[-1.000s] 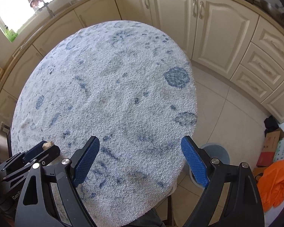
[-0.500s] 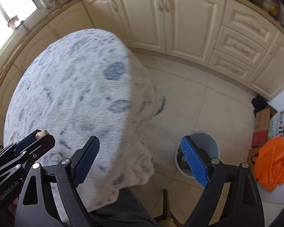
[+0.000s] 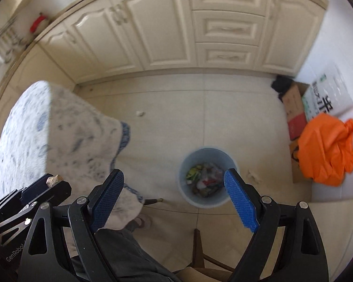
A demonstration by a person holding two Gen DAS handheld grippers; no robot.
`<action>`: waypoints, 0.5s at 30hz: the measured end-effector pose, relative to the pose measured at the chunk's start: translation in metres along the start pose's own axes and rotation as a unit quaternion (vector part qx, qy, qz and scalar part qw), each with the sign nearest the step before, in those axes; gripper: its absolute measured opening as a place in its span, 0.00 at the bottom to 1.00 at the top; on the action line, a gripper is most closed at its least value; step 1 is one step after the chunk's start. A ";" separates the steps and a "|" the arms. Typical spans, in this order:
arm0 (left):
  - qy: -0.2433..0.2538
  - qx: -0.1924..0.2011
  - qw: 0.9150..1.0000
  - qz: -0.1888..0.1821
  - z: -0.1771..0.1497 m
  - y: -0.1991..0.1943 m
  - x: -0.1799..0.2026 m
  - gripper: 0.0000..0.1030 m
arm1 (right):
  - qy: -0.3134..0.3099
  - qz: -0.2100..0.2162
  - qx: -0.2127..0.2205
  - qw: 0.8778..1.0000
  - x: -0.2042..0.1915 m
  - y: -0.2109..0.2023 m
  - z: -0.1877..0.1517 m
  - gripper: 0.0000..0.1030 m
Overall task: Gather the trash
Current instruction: 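Carry the bread roll in the left tool over the blue bucket, then open the left tool to drop the bread roll into the bucket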
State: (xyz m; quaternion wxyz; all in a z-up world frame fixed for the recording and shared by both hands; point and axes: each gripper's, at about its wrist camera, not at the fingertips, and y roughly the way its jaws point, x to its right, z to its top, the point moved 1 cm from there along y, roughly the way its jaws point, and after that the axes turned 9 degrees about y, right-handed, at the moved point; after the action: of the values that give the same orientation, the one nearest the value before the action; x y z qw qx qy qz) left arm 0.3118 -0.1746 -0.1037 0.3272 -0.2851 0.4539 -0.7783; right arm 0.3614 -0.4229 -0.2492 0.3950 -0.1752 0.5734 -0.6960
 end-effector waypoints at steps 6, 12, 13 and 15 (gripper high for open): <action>0.055 -0.035 0.998 -0.020 0.026 0.044 0.043 0.34 | 0.071 -0.016 -0.003 0.997 0.063 0.001 0.005 0.85; 0.105 -0.068 0.991 -0.036 0.061 0.093 0.080 0.34 | 0.143 -0.039 -0.010 0.989 0.123 0.002 0.000 0.86; 0.113 -0.072 0.990 -0.038 0.068 0.101 0.087 0.34 | 0.155 -0.043 -0.013 0.987 0.134 0.003 -0.002 0.85; 0.125 -0.077 0.988 -0.042 0.079 0.113 0.099 0.34 | 0.173 -0.053 -0.018 0.983 0.150 0.006 -0.004 0.86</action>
State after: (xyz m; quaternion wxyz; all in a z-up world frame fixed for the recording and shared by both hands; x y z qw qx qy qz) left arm 0.3370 -0.3335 -0.1566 0.2118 -0.2284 0.5378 -0.7834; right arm 0.2665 -0.5331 -0.2872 0.2486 -0.0896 0.6356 -0.7254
